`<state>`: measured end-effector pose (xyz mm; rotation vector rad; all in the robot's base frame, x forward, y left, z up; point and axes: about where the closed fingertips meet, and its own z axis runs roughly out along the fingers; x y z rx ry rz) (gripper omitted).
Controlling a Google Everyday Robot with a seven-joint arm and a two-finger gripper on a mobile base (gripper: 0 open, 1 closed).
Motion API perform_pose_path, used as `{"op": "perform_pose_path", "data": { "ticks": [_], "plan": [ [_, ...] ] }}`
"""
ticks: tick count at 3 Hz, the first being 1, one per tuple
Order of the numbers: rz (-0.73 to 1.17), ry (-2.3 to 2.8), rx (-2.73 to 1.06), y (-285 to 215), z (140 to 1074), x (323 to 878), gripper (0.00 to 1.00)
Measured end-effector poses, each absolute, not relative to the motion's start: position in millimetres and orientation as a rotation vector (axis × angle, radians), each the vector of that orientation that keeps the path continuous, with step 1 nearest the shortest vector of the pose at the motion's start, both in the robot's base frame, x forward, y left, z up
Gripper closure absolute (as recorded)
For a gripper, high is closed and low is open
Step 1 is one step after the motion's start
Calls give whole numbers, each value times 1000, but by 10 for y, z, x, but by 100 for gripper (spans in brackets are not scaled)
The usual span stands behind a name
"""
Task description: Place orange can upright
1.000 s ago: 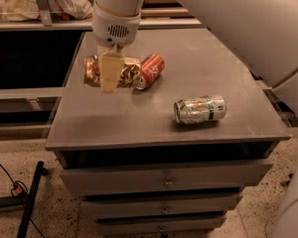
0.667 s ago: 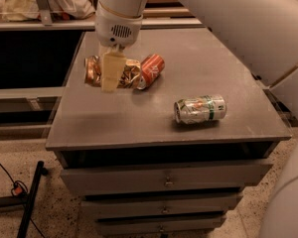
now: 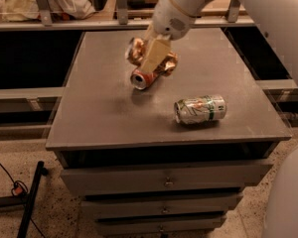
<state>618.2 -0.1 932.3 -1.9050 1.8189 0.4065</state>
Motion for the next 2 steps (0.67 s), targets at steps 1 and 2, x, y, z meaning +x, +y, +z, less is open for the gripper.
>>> {"op": "perform_pose_path", "data": {
  "ticks": [1,2],
  "plan": [
    [441,1822,-1744,-483,9288,6517,100],
    [510,1767,-1615,-764,9194,6744,100]
  ]
}}
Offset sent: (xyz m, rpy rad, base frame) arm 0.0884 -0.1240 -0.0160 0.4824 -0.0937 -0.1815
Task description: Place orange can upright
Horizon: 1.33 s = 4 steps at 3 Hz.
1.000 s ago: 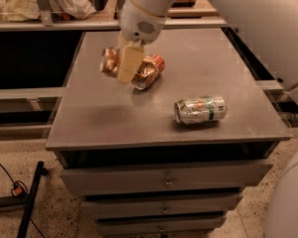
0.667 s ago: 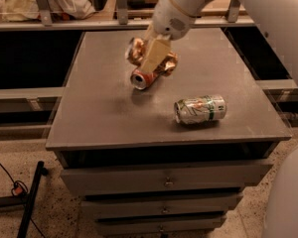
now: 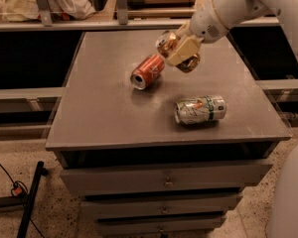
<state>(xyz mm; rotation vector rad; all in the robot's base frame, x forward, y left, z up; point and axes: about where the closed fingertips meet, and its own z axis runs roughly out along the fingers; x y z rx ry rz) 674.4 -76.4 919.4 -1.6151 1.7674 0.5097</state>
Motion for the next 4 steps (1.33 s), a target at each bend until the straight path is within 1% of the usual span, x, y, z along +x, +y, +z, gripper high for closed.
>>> {"op": "perform_pose_path", "data": {
  "ticks": [1,3,4],
  "plan": [
    [625,1638,-1448,-913,9040,6898,100],
    [850,1426,-1229,-949,9044,6929,100],
    [940,1447,-1193,-964,8963,6927,82]
  ]
}}
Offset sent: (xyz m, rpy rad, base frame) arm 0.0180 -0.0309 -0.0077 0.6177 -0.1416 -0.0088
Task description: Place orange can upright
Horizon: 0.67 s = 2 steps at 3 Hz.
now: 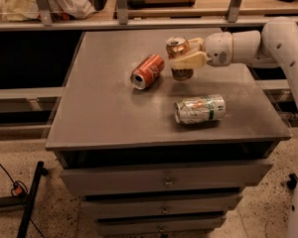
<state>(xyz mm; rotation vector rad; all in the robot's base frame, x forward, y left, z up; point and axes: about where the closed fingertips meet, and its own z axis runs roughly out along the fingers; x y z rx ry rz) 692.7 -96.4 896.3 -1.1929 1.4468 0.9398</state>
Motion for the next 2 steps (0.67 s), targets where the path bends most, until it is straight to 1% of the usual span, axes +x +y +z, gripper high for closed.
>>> {"op": "perform_pose_path", "data": {
  "ticks": [2],
  "plan": [
    [1028,1448,-1123,-1055,8789,6929,35]
  ]
}}
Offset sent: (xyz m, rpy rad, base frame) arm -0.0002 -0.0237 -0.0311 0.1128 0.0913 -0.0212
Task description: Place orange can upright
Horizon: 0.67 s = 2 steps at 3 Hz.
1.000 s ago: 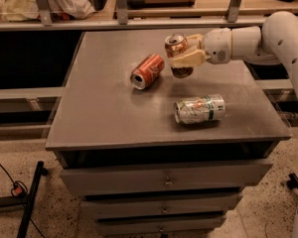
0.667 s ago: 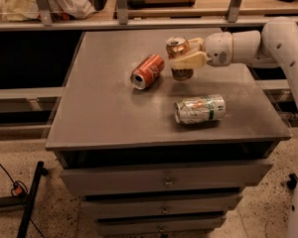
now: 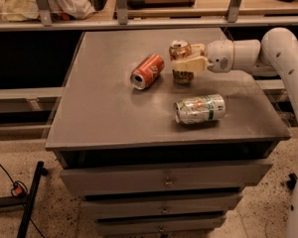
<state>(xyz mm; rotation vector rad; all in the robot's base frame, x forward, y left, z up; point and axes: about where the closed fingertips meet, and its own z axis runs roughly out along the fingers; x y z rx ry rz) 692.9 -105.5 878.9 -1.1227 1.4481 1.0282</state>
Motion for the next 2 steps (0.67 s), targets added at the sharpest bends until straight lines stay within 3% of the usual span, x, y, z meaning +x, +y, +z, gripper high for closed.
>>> {"op": "perform_pose_path", "data": {
  "ticks": [1,2],
  "plan": [
    [1028,1425,-1109,-1100,8774,6919,11],
    [1013,1409,-1103,-1157,8779,6903,0]
  ]
}}
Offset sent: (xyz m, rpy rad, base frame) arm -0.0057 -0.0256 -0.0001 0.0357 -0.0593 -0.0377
